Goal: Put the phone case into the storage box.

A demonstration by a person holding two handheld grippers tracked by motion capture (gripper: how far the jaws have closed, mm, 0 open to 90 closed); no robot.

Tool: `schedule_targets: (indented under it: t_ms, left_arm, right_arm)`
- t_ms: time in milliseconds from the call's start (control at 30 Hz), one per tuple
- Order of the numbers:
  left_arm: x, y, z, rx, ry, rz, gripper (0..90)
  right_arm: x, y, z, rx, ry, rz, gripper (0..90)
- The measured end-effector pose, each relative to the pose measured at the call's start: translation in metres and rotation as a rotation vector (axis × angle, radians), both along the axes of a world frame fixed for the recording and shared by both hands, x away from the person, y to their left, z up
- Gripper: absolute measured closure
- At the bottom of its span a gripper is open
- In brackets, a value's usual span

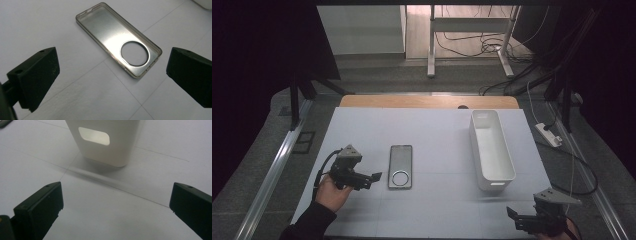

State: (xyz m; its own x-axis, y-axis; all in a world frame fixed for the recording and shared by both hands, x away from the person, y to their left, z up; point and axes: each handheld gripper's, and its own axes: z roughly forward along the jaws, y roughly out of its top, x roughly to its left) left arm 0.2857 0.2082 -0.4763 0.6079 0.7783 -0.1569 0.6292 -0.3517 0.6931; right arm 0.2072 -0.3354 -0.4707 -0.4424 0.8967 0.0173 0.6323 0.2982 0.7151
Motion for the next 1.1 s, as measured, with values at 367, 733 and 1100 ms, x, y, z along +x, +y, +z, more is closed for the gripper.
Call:
schedule_targets:
  t_ms: [367,733,1100]
  left_arm:
    - [0.021,-0.01,0.002,0.007,0.021,-0.034,0.0]
    - [0.042,-0.024,0.007,0.012,0.028,-0.07,0.0]
    - [0.064,-0.046,0.01,0.032,0.025,-0.108,0.0]
  right_arm:
    - [0.001,0.0,0.0,-0.002,0.007,0.003,0.0]
    - [0.001,0.0,-0.001,0.002,0.013,0.005,0.0]
    - [0.002,0.0,-0.001,-0.001,0.02,0.007,0.0]
